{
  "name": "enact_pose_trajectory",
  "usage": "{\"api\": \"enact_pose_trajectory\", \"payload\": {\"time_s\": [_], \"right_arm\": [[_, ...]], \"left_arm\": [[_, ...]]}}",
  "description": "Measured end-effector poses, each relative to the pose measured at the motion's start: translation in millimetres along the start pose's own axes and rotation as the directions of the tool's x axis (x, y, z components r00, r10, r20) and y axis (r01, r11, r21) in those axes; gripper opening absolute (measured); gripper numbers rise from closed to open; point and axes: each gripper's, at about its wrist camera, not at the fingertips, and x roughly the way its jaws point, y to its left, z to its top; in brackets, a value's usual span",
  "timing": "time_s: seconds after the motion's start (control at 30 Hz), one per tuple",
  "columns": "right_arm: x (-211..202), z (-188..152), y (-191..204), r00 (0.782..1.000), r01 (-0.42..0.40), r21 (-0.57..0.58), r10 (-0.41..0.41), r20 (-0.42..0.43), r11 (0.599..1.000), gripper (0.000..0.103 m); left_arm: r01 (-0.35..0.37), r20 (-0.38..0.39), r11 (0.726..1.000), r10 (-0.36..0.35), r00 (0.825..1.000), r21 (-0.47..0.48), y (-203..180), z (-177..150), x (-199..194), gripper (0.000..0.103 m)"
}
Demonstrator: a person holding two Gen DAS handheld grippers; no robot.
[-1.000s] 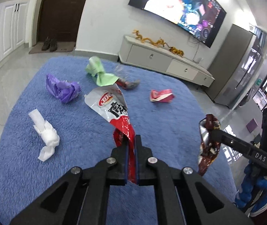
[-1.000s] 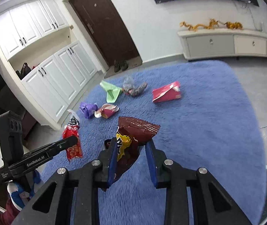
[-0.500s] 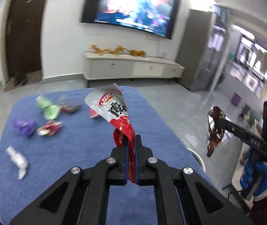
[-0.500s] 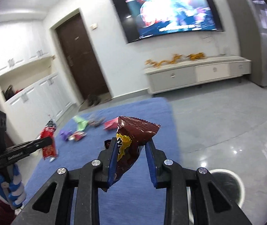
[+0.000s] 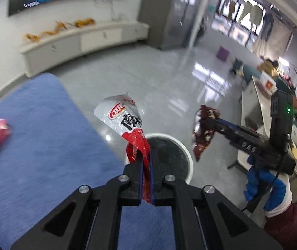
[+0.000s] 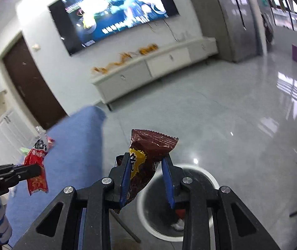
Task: Collect trash
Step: 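Carry both wrappers to the bin and open both grippers over it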
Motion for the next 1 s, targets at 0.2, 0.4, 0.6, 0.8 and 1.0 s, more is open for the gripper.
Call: {"api": "enact_pose_trajectory", "payload": {"time_s": [0.2, 0.4, 0.6, 0.8, 1.0], "right_arm": [[53, -15, -47, 0.992, 0.052, 0.086, -0.041, -0.123, 0.995, 0.028], [81, -29, -67, 0.979, 0.083, 0.121, -0.059, -0.194, 0.989, 0.034], [83, -41, -76, 0.973, 0.107, 0.148, -0.073, -0.221, 0.983, 0.054], [65, -41, -78, 0.977, 0.113, 0.164, -0.079, -0.197, 0.98, 0.055], [31, -27, -69, 0.99, 0.097, 0.186, -0.075, -0.121, 0.978, 0.055]], "left_arm": [[0.037, -0.146, 0.999, -0.035, 0.989, 0.013, -21, 19, 86, 0.006], [0.093, -0.217, 0.995, -0.097, 0.971, -0.029, -24, 28, 124, 0.012], [0.101, -0.209, 0.992, -0.114, 0.971, -0.07, -18, 36, 136, 0.05], [0.035, -0.158, 0.998, -0.042, 0.987, -0.05, -16, 33, 114, 0.05], [-0.029, -0.067, 0.998, 0.025, 0.997, -0.058, -5, 30, 77, 0.05]]}}
